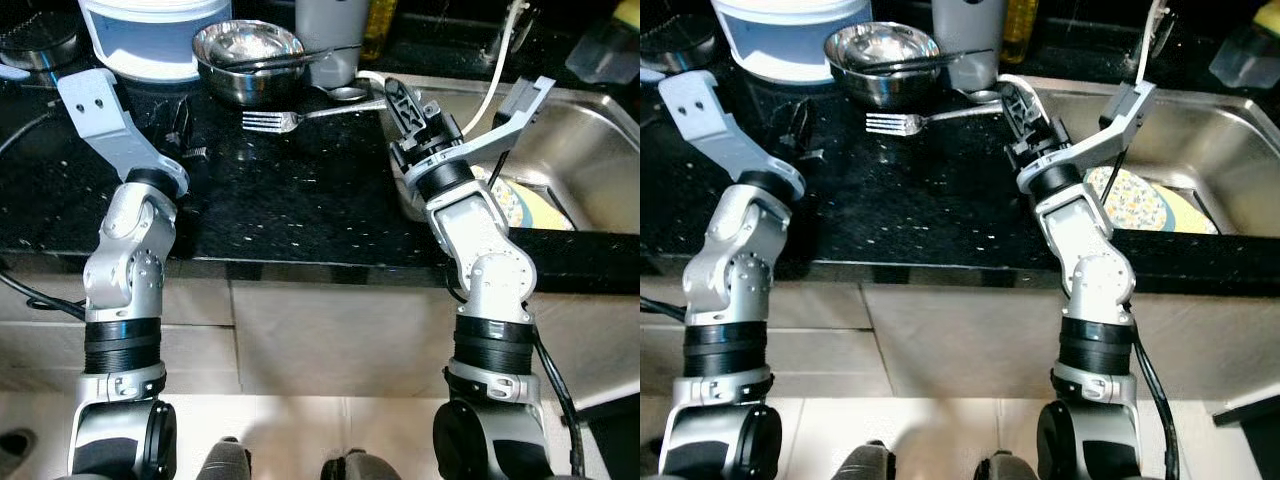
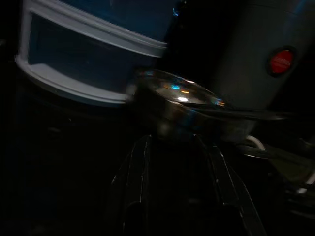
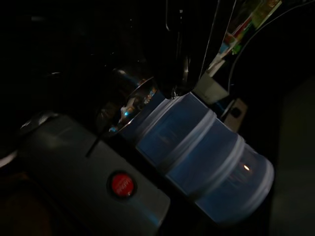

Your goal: Kitchen organization

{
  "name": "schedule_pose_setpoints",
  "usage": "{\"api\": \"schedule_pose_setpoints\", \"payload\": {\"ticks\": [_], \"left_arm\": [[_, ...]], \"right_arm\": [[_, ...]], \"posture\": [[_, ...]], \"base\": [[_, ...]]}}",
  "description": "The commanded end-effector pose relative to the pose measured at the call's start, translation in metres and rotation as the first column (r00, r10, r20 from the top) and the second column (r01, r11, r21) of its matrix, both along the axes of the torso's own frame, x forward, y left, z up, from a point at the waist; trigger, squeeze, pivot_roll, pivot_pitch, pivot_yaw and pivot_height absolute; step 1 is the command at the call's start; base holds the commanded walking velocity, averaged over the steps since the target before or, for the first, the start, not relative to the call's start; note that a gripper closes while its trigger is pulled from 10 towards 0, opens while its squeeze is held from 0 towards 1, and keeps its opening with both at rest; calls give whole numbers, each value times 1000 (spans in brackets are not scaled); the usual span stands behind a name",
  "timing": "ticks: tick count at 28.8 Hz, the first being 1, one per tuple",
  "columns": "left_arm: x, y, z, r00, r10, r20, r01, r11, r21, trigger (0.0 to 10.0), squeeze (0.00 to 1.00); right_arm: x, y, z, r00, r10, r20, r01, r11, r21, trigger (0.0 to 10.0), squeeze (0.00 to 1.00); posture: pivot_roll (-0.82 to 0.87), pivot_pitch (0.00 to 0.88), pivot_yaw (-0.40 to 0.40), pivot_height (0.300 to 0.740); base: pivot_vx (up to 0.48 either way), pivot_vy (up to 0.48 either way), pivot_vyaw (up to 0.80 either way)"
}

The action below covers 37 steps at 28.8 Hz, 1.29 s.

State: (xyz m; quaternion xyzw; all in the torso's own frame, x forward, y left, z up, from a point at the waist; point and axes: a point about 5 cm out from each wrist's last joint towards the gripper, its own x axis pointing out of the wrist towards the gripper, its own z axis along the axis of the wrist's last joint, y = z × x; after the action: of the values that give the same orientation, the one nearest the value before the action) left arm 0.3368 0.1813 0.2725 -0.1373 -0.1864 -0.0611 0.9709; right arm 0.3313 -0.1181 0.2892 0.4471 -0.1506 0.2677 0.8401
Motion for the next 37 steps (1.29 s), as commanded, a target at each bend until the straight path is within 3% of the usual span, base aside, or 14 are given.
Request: {"api": "schedule_pose_setpoints", "payload": {"ticks": [1, 15, 30, 35, 37], "left_arm": [[1, -6, -4, 1000, -7, -16, 7, 1000, 20, 10000, 0], [2, -6, -8, 1000, 14, -15, -14, 999, 33, 10000, 0], [5, -7, -9, 1000, 8, -26, -8, 1000, 9, 10000, 0], [5, -7, -10, 999, 15, -32, -15, 1000, 9, 10000, 0], [5, -6, -11, 999, 18, -39, -18, 1000, 2, 10000, 0]], "right_arm": [[1, -8, -2, 1000, -29, -1, 29, 1000, 6, 10000, 0], [2, -6, -6, 1000, -27, -8, 27, 1000, -4, 10000, 0], [4, -6, -10, 999, -31, -17, 31, 999, -22, 10000, 0], [8, -2, -16, 997, -73, -36, 68, 988, -142, 10000, 0], [19, 3, -30, 980, -177, -96, 133, 928, -348, 10000, 0]], "posture": [[113, 84, -52, 740], [117, 89, -56, 740], [117, 86, -53, 740], [118, 87, -53, 740], [118, 90, -53, 740]], "base": [[0, -480, 0], [0, -464, 0], [0, 0, 0], [0, 0, 0], [0, 0, 0]]}}
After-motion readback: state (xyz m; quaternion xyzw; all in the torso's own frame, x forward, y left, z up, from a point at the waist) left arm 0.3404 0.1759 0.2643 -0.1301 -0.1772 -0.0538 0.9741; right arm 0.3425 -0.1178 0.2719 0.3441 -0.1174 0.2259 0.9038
